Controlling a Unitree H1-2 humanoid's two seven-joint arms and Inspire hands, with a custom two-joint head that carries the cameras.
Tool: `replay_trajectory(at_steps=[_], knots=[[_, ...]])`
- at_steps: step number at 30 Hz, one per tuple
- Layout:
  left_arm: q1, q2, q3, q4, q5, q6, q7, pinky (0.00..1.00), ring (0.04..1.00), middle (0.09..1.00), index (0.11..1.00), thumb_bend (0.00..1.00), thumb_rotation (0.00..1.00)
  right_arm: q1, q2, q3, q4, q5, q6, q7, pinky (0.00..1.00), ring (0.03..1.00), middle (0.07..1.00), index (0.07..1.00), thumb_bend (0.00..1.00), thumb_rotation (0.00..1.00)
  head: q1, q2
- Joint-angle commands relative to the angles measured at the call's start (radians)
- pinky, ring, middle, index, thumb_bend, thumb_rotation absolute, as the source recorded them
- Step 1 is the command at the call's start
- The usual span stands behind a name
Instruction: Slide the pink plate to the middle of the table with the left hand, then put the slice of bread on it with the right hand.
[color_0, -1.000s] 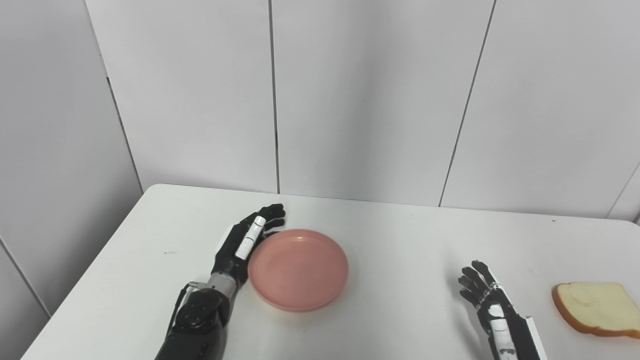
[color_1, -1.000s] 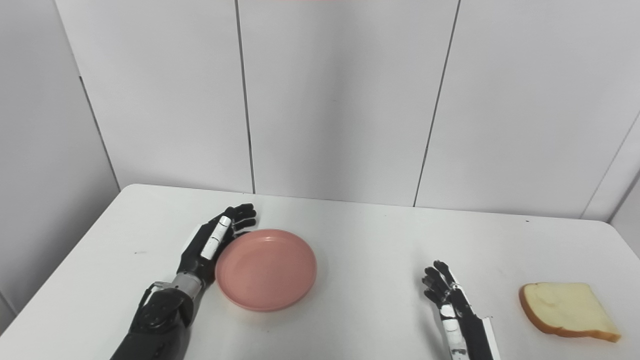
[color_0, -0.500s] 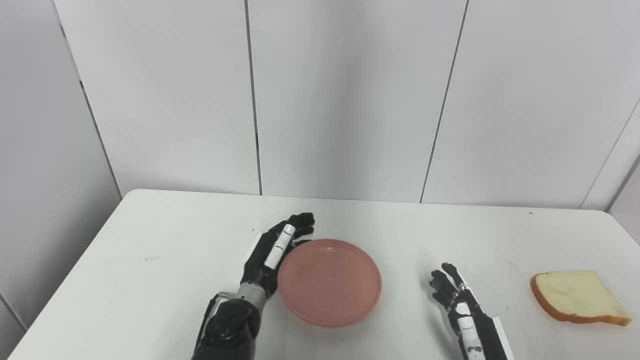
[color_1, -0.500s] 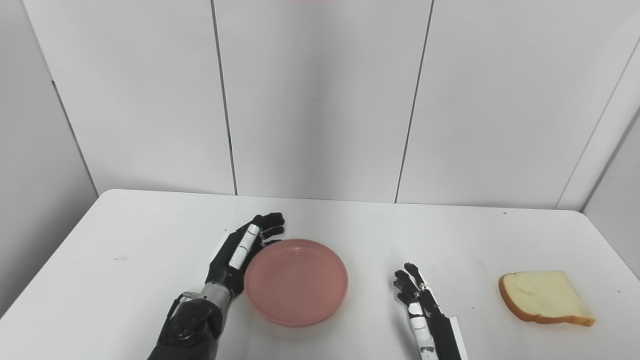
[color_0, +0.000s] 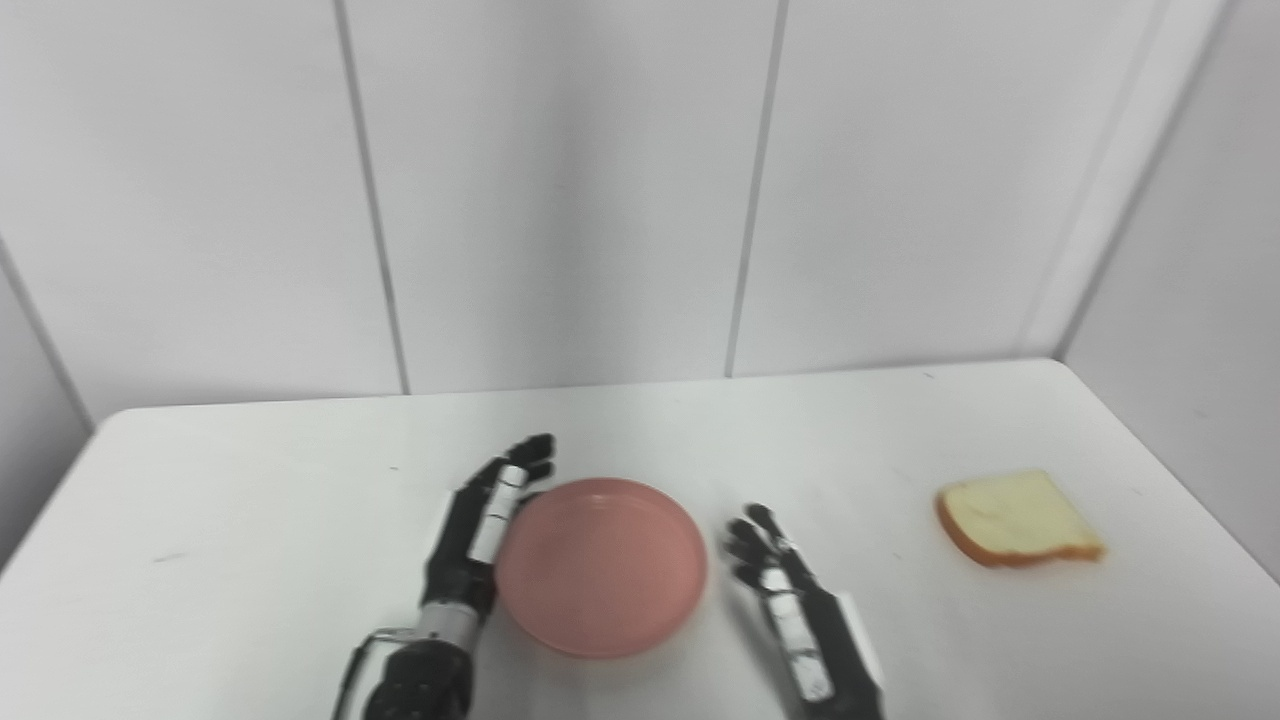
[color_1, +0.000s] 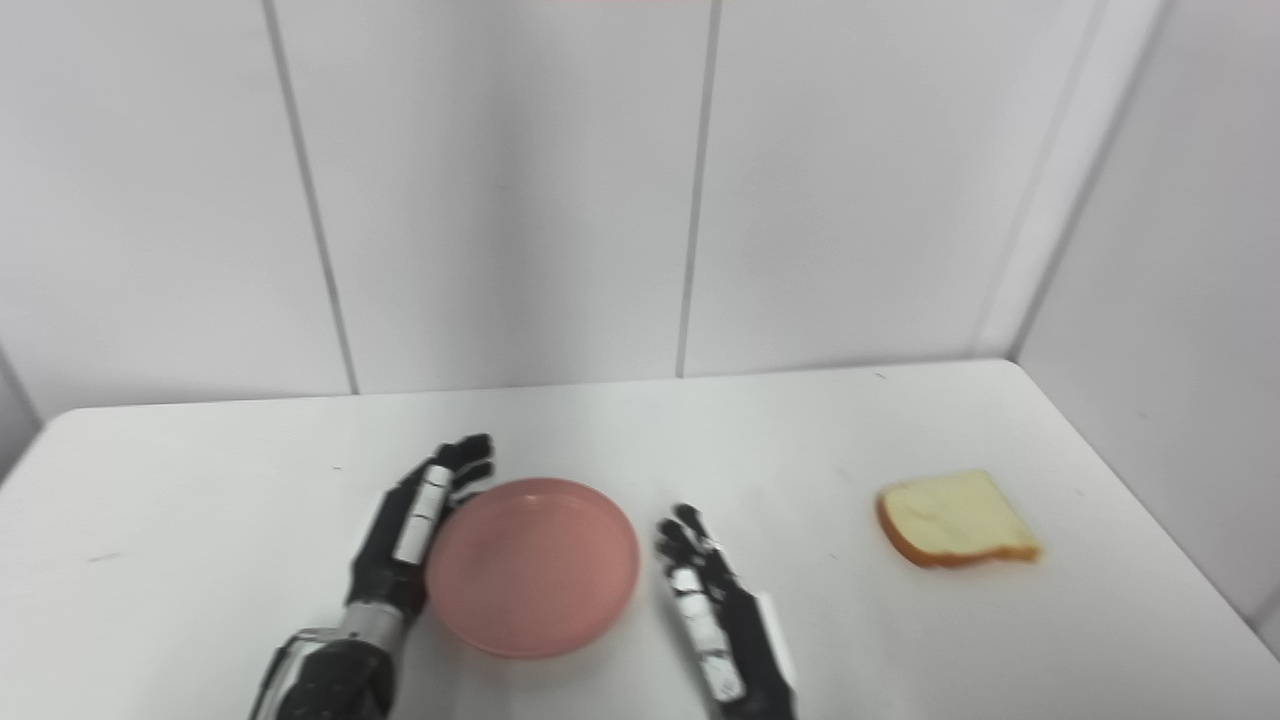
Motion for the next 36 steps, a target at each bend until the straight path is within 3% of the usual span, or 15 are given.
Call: replay_trajectory(at_steps=[1, 10, 16, 20, 24, 26, 32, 36], knots=[[0.031, 0.025, -0.003, 0.006, -0.006, 0.017, -0.026, 0.7, 0.819, 0.815, 0.697, 0.83, 0.85, 0.043, 0.025, 0.019, 0.052, -0.025, 0.005, -0.017, 0.91, 0.892, 0.89, 0.926, 0.8, 0.95, 0.0, 0.001], [0.036, 0.044, 0.009, 0.024, -0.035, 0.008, -0.073, 0.72, 0.808, 0.797, 0.681, 0.88, 0.84, 0.036, 0.034, 0.049, 0.053, -0.121, -0.019, -0.056, 0.92, 0.916, 0.913, 0.94, 0.67, 1.0, -0.065, -0.003], [0.034, 0.037, 0.012, 0.04, -0.038, 0.002, -0.084, 0.74, 0.82, 0.803, 0.685, 0.87, 0.83, 0.043, 0.028, 0.039, 0.045, -0.186, -0.09, -0.113, 0.9, 0.915, 0.91, 0.937, 0.69, 1.0, -0.074, -0.002], [0.029, 0.036, 0.014, 0.051, -0.042, 0.007, -0.09, 0.76, 0.827, 0.805, 0.685, 0.87, 0.82, 0.046, 0.008, 0.016, -0.02, -0.254, -0.135, -0.164, 0.88, 0.917, 0.925, 0.933, 0.73, 1.0, -0.076, 0.001], [0.021, 0.036, 0.015, 0.07, -0.038, 0.001, -0.083, 0.74, 0.822, 0.802, 0.676, 0.86, 0.82, 0.03, -0.02, -0.014, -0.114, -0.307, -0.13, -0.181, 0.9, 0.93, 0.933, 0.938, 0.76, 1.0, -0.083, -0.001], [0.012, 0.036, 0.017, 0.093, -0.043, -0.011, -0.09, 0.74, 0.821, 0.805, 0.677, 0.85, 0.82, 0.0, -0.066, -0.041, -0.165, -0.337, -0.124, -0.169, 0.91, 0.942, 0.944, 0.951, 0.78, 1.0, -0.087, -0.005], [-0.011, 0.024, 0.024, 0.139, -0.049, -0.031, -0.09, 0.72, 0.812, 0.802, 0.671, 0.83, 0.82, -0.126, -0.203, -0.132, -0.326, -0.366, -0.008, -0.107, 0.93, 0.944, 0.957, 0.954, 0.81, 1.0, -0.095, -0.017], [-0.018, 0.016, 0.025, 0.154, -0.06, -0.046, -0.097, 0.7, 0.798, 0.788, 0.656, 0.84, 0.8, -0.233, -0.31, -0.207, -0.395, -0.367, 0.14, -0.045, 0.92, 0.966, 0.973, 0.964, 0.88, 1.0, -0.105, -0.022]])
